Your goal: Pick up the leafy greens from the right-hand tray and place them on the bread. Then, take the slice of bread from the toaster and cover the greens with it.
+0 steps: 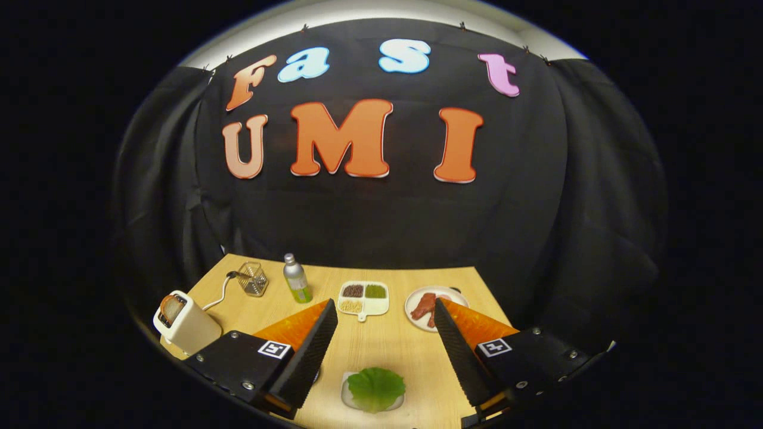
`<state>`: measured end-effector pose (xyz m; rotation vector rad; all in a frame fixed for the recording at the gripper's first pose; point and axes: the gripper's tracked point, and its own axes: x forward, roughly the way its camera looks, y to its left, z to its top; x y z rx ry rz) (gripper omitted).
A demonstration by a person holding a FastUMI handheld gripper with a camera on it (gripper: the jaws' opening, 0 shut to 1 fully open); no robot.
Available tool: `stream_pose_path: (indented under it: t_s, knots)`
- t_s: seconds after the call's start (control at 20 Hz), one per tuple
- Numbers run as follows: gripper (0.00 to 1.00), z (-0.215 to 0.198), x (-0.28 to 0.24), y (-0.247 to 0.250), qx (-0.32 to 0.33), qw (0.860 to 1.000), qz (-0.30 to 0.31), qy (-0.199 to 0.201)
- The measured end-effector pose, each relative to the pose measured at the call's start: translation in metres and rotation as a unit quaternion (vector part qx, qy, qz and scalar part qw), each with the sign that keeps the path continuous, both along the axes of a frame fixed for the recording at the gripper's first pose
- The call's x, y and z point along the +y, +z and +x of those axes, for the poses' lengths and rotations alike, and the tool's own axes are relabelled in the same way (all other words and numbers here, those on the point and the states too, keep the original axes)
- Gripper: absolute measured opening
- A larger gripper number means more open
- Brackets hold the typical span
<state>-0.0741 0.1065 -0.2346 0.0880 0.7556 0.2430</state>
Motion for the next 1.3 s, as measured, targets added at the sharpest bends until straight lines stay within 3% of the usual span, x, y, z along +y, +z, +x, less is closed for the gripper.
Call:
stream_pose_path:
  t_s: [0.35, 0.75, 0.95, 1.05, 1.3]
  knots:
    - [0.98, -0.059, 0.004, -0.109, 0.165, 0.986, -0.022, 0.023]
    - [0.96, -0.146, 0.023, -0.204, 0.341, 0.937, -0.029, 0.070]
    - [0.94, -0.168, 0.031, -0.235, 0.392, 0.915, -0.035, 0.086]
    - [0.89, -0.169, 0.033, -0.247, 0.400, 0.911, -0.042, 0.086]
    - [0.87, -0.163, 0.035, -0.268, 0.411, 0.906, -0.054, 0.079]
